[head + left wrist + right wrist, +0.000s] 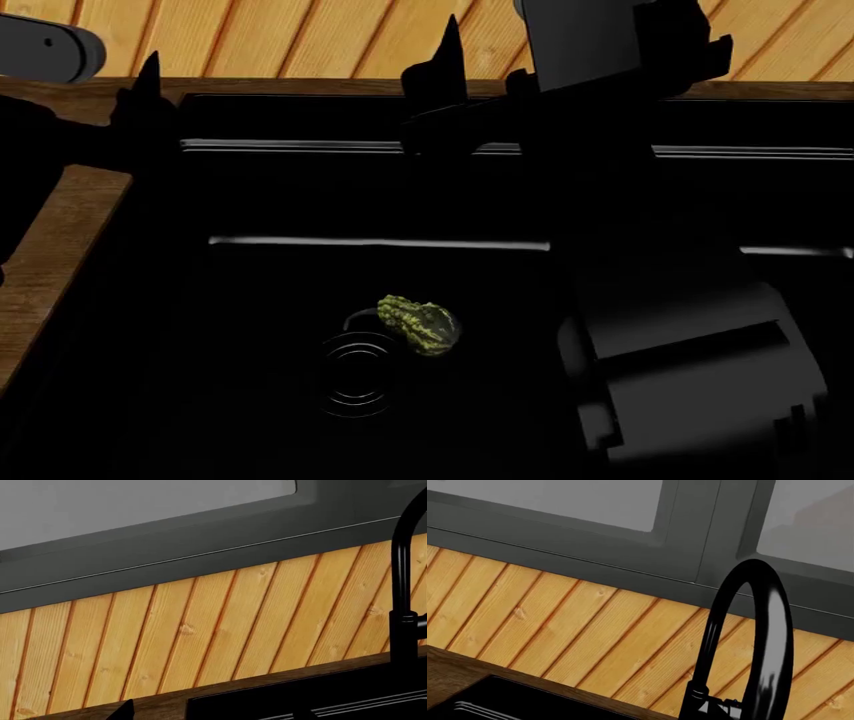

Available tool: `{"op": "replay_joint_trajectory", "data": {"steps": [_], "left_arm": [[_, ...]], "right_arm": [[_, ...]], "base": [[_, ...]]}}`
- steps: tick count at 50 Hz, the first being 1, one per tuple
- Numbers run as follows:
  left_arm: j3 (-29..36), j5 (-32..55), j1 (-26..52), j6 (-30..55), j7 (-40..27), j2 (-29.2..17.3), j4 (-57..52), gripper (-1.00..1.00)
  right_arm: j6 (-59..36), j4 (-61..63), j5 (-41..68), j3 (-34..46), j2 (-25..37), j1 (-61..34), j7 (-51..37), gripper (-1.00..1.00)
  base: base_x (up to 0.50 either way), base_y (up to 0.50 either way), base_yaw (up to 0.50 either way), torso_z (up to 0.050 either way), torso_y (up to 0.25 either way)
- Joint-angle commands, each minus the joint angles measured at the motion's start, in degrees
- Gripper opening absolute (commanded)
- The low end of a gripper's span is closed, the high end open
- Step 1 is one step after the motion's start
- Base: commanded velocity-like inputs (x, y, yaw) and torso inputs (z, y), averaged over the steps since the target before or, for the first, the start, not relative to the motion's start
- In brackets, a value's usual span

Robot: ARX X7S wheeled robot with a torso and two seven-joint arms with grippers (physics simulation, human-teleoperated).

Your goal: Pick the squash from the sink and place it on the plate located on the counter

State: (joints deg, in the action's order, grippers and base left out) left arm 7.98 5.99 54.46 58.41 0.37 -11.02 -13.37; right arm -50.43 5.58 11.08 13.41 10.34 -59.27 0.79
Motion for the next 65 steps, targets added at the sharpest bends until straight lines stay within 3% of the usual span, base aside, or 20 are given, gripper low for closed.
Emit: {"op": "replay_joint_trajectory", "data": {"steps": [1, 25, 38, 65], "left_arm": [[-0.38, -0.65, 0.19, 0.07, 0.65, 0.25, 0.11, 1.0], [-0.11, 0.09, 0.26, -0.34, 0.22, 0.01, 0.48, 1.0], [-0.06, 0.51, -0.09, -0.37, -0.01, -0.26, 0.33, 1.0], [-0.78, 1.63, -0.27, 0.47, -0.51, -0.78, -0.81, 1.0]], "right_arm": [[1.0, 0.28, -1.06, -0.04, -0.41, 0.18, 0.22, 1.0], [1.04, 0.27, 0.04, -0.27, -0.01, 0.01, -0.21, 1.0], [-0.25, 0.82, 0.45, 0.81, 0.57, 0.38, -0.09, 1.0], [-16.24, 0.94, 5.0, 6.95, 4.59, 0.0, 6.17, 1.0]], "base": [[0.18, 0.0, 0.0, 0.0, 0.0], [0.24, 0.0, 0.0, 0.0, 0.0], [0.01, 0.0, 0.0, 0.0, 0.0], [0.0, 0.0, 0.0, 0.0, 0.0]]}}
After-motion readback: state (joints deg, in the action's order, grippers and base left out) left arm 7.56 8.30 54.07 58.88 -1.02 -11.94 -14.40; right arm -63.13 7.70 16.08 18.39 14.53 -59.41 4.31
